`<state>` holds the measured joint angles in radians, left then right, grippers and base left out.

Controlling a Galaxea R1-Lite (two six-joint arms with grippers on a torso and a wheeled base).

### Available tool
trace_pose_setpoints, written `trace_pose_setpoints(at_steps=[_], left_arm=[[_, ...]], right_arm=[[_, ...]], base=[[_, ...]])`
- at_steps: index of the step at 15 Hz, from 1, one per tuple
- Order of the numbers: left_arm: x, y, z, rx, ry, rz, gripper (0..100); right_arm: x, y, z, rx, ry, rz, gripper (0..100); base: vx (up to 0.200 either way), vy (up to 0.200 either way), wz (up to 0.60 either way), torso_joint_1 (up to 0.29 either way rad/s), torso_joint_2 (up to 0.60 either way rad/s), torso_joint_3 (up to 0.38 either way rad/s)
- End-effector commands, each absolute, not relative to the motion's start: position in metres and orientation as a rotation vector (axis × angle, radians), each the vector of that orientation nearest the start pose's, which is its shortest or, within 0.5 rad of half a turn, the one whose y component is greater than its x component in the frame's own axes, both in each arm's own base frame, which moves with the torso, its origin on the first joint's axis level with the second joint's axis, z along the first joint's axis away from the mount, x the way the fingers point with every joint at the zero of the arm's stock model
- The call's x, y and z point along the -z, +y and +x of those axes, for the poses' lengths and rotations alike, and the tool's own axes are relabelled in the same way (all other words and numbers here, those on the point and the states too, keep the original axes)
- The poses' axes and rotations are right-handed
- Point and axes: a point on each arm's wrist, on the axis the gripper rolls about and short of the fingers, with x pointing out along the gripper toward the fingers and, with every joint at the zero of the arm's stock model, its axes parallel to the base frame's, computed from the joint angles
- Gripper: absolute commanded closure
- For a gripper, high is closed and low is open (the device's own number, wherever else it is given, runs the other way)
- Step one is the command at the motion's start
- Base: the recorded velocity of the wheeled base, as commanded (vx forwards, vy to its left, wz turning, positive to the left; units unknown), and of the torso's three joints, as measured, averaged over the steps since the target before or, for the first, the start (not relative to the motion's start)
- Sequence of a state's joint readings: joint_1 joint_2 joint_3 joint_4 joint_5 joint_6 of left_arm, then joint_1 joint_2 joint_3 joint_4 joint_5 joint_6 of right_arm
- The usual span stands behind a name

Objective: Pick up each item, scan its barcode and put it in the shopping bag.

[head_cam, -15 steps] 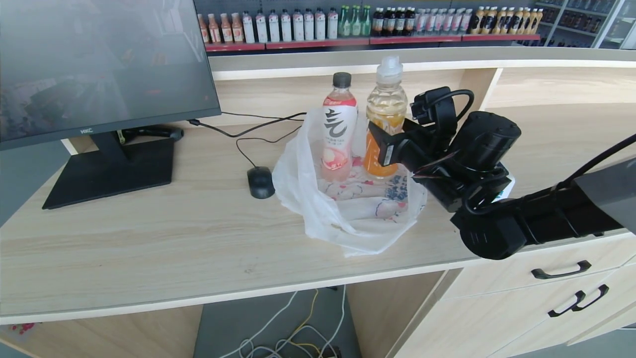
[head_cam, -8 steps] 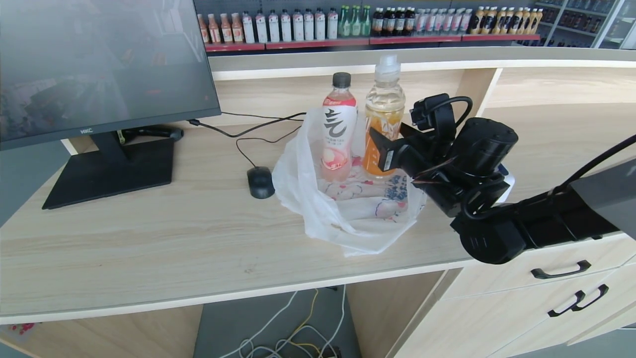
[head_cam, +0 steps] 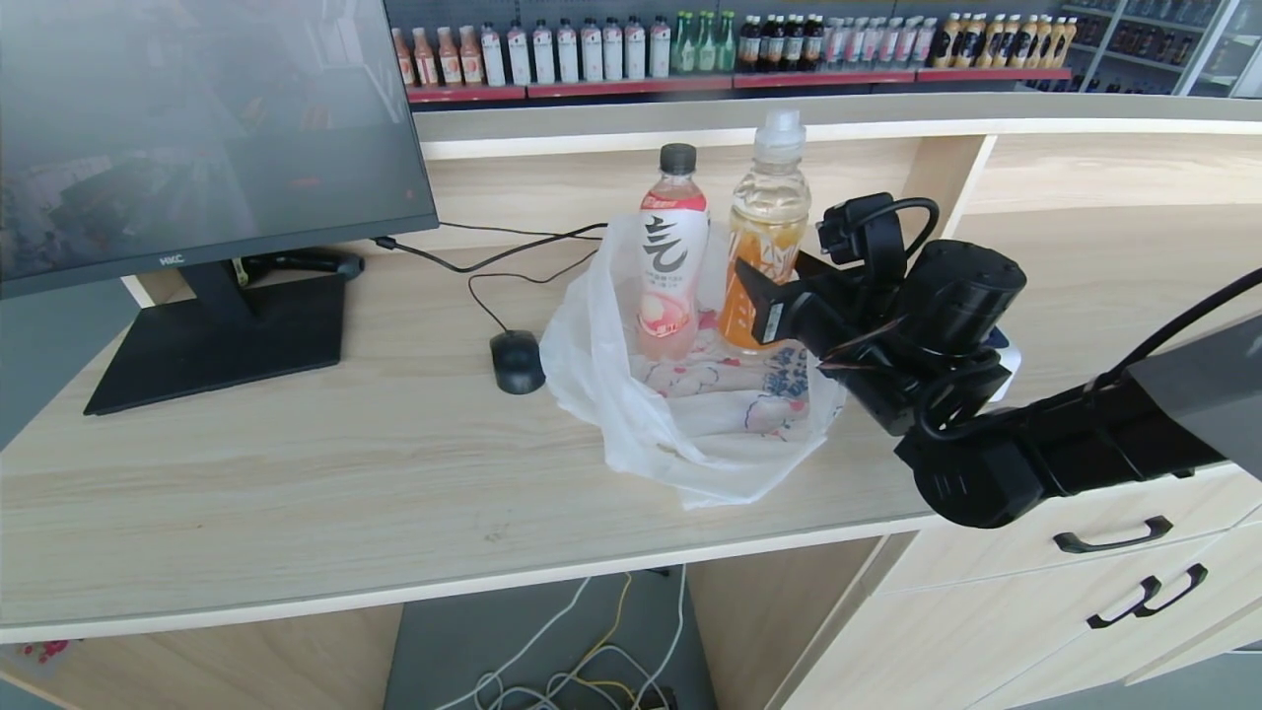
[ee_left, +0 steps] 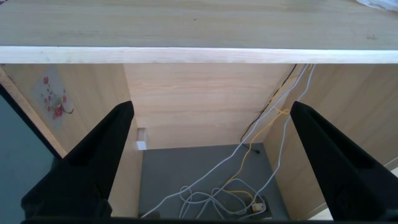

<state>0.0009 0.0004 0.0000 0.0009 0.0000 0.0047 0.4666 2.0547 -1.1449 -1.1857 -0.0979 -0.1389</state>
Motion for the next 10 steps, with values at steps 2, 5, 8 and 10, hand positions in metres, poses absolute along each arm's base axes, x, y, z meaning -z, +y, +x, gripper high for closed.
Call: trace_pose_setpoints(at_steps=[2, 5, 8, 10], left_arm=[[-0.0753, 0.0000, -0.0228, 0.000, 0.002, 0.005, 0], [-0.0753, 0.0000, -0.0228, -0.002, 0.002, 0.005, 0], [-0.0753, 0.0000, -0.0228, -0.002, 0.002, 0.005, 0], [-0.0753, 0.0000, -0.0228, 0.000, 0.002, 0.005, 0]], right_arm=[[-0.2004, 0.1806, 0.3637, -0.346, -0.296, -0.059, 100], [-0.2003, 0.1812, 0.3632, -0.352, -0.298, -0.058, 0], [-0.2030, 0.1808, 0.3626, -0.348, -0.329, -0.048, 0], [-0.2049, 0.1806, 0.3621, -0.346, -0.352, -0.041, 0]], base=[[0.000, 0.000, 0.00, 0.000, 0.00, 0.000], [0.000, 0.000, 0.00, 0.000, 0.00, 0.000], [0.000, 0.000, 0.00, 0.000, 0.00, 0.000], [0.000, 0.000, 0.00, 0.000, 0.00, 0.000]])
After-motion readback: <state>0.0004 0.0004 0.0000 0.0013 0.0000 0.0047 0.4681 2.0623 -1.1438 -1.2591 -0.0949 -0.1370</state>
